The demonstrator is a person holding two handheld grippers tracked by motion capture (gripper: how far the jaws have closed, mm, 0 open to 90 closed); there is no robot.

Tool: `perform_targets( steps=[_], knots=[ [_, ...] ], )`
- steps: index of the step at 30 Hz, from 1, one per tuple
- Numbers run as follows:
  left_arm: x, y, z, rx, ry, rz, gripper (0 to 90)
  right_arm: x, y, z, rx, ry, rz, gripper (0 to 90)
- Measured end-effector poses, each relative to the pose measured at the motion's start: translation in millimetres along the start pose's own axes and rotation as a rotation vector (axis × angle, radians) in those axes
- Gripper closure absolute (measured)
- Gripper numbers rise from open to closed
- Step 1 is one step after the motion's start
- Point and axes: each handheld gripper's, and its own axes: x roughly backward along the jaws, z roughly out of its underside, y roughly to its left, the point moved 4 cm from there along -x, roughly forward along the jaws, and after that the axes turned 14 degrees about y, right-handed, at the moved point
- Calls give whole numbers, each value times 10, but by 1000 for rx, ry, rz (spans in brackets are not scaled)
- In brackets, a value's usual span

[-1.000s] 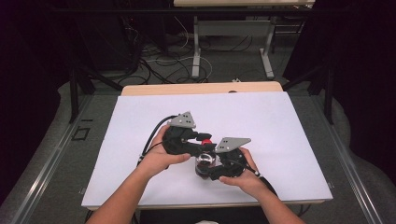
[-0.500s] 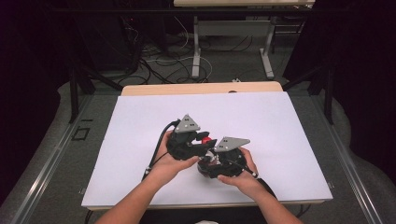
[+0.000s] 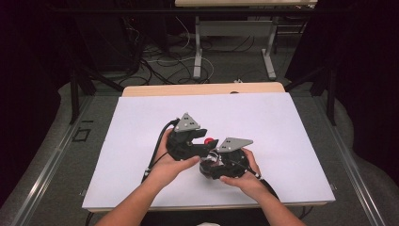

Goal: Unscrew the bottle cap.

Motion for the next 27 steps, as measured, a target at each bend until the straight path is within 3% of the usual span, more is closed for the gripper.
perform_targets(
  steps=[5,8,10,13,21,27],
  knots=[
    [55,53,34,-82,27,111,446,3,37,-3,11,6,-42,296],
    [44,76,45,-130,46,129,461,-4,44,-7,23,-1,-44,296],
    [22,88,44,-118,33,121,478,-9,51,-9,31,-1,-44,296],
    [8,120,49,-118,40,157,496,-6,68,-7,40,2,-56,296],
    [-57,102,56,-139,39,189,574,-4,90,-5,36,11,-56,296],
    [-105,50,52,-128,39,147,606,-9,88,-6,32,5,-51,296]
  ],
)
